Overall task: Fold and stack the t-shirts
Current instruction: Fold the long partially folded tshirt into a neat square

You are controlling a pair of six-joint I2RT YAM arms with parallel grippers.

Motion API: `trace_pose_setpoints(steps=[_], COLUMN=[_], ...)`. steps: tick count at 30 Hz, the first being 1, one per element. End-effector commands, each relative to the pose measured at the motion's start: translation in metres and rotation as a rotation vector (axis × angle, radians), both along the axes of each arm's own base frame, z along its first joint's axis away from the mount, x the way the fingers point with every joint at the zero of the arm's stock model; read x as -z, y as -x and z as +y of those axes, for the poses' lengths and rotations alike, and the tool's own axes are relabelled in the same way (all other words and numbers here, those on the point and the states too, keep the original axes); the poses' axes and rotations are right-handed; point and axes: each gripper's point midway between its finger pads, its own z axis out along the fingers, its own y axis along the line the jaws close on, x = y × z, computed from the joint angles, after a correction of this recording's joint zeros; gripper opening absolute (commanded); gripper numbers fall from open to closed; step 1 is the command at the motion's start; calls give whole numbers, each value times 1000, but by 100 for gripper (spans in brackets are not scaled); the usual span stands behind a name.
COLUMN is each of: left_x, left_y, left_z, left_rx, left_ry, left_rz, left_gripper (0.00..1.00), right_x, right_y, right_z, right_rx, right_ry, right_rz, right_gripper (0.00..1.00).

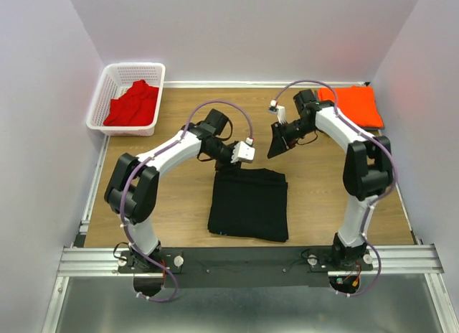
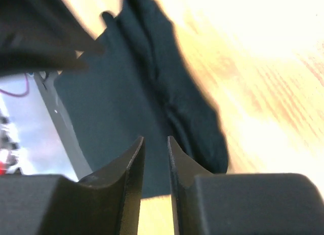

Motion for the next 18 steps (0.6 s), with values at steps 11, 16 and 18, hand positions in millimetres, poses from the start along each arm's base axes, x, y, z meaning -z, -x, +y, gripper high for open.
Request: trace_pose_setpoints(steps=[11, 16, 18], left_x=[51, 62, 64], left_y=[4, 18, 22], left_z=[-54, -53, -55], left_rx=[88, 125, 135], left_ry=[-10, -21, -26], left_rz=[158, 195, 197], left_gripper=[52, 51, 49], right_x=[33, 44, 48], right_y=[-25, -17, -16], right_z=[26, 29, 30], right_rx=[63, 66, 65], right_ry=[-108, -132, -135], right_rz=[234, 305, 314], right_gripper=[28, 28, 28])
